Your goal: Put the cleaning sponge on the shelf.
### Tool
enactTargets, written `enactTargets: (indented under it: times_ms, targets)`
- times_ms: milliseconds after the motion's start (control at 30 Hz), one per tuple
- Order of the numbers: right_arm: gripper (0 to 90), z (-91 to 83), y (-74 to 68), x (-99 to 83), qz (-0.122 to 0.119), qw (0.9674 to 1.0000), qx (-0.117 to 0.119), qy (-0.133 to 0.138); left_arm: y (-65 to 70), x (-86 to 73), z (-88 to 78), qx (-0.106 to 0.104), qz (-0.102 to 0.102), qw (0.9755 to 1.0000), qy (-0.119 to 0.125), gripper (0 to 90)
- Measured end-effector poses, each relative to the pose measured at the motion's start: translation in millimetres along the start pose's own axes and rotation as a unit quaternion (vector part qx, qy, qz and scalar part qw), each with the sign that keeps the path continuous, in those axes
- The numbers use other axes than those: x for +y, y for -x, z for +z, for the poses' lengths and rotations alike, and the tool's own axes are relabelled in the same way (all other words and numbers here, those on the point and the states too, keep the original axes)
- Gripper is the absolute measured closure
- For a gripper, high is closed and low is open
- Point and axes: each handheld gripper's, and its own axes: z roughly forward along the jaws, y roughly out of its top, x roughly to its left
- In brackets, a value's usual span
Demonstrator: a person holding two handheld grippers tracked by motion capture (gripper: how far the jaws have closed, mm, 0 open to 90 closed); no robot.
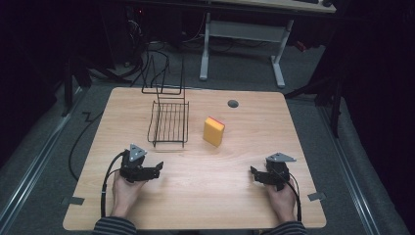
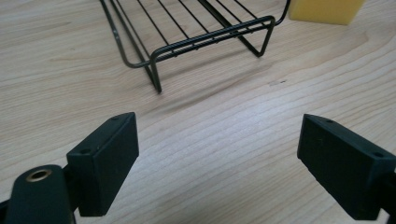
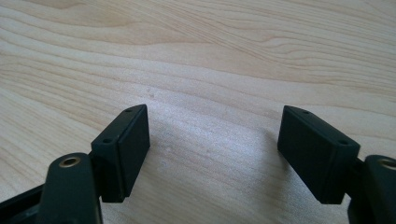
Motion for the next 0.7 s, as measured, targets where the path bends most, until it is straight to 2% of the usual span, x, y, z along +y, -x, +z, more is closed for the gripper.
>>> enactTargets:
  times_ms: [267, 367, 500, 700]
  targets:
    - [25.4, 0.0, 0.0, 0.0, 0.0, 1.0, 0.0, 0.0, 8.3, 16.2, -0.6, -0.015, 0.008, 0.9998, 0.009, 13.1]
    - [25.4, 0.0, 0.0, 0.0, 0.0, 1.0, 0.0, 0.0, 12.2, 21.3, 0.1, -0.016, 0.018, 0.9997, 0.009, 13.5]
    - [25.4, -0.1, -0.1, 0.1, 0.001, 1.0, 0.0, 0.0, 14.1, 24.6, 1.1, -0.021, 0.016, 0.9996, 0.014, 14.0]
    - [25.4, -0.1, -0.1, 0.1, 0.001, 1.0, 0.0, 0.0, 20.2, 35.0, 4.7, -0.026, 0.025, 0.9992, 0.016, 14.1]
